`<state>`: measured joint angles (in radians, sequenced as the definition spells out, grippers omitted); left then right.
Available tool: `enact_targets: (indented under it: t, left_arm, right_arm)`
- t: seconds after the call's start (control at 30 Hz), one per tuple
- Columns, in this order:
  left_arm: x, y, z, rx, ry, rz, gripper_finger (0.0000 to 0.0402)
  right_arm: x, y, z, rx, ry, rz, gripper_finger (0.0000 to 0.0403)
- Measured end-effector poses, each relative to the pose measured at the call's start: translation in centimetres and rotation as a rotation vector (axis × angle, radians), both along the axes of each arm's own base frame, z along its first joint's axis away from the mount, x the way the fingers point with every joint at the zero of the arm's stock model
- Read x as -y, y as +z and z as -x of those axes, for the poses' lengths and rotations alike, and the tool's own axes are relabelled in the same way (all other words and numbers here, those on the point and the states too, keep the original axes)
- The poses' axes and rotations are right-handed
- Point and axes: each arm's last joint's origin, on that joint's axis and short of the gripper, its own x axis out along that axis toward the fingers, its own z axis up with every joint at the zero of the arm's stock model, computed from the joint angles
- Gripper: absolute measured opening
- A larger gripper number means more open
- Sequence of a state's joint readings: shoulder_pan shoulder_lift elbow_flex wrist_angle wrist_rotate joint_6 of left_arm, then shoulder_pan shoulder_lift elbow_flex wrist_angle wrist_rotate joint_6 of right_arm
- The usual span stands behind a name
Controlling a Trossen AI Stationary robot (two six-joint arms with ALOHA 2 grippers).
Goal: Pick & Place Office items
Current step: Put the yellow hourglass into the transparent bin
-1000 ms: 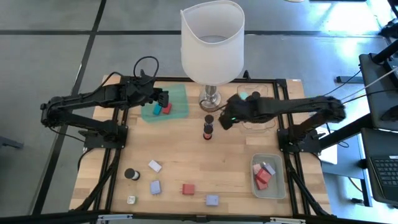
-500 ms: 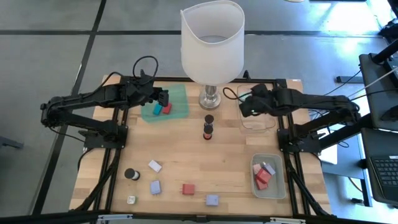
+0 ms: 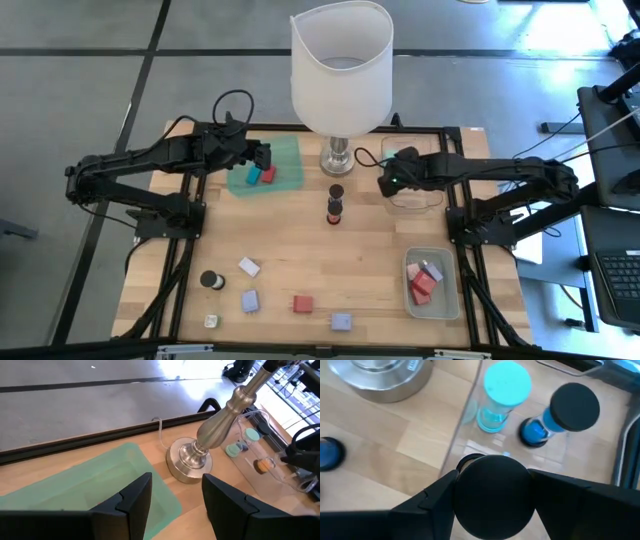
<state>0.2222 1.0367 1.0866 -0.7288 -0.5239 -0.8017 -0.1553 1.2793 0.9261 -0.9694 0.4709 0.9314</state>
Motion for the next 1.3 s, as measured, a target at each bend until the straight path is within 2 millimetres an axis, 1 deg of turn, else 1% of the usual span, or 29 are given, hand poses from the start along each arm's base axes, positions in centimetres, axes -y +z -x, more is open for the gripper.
enact_targets:
  t: [0.2, 0.37, 0.63, 0.8, 1.03, 1.3]
  left_arm:
    - [0.0, 0.0, 0.0, -0.001, 0.005, -0.004, 0.0171]
    - [0.0, 0.0, 0.0, -0.001, 0.005, -0.004, 0.0171]
    - [0.0, 0.0, 0.0, 0.001, -0.009, 0.007, 0.0171]
    - [0.0, 0.0, 0.0, 0.002, -0.015, 0.012, 0.0171]
    - [0.0, 0.0, 0.0, 0.001, -0.015, 0.011, 0.0171]
    - [0.0, 0.0, 0.0, 0.000, -0.016, 0.010, 0.0171]
  right_arm:
    - [0.8, -0.3, 0.3, -0.013, -0.027, 0.003, 0.0225]
    - [1.0, -0.5, -0.1, 0.002, -0.026, 0.009, 0.0221]
    - [1.2, -2.1, -1.1, -0.072, -0.024, -0.008, 0.0223]
    - [1.4, -2.2, -1.2, -0.078, -0.024, 0.000, 0.0223]
    - [1.5, -2.2, -1.5, -0.043, -0.022, 0.011, 0.0224]
    - [1.6, -2.7, -1.9, -0.066, -0.006, 0.009, 0.0224]
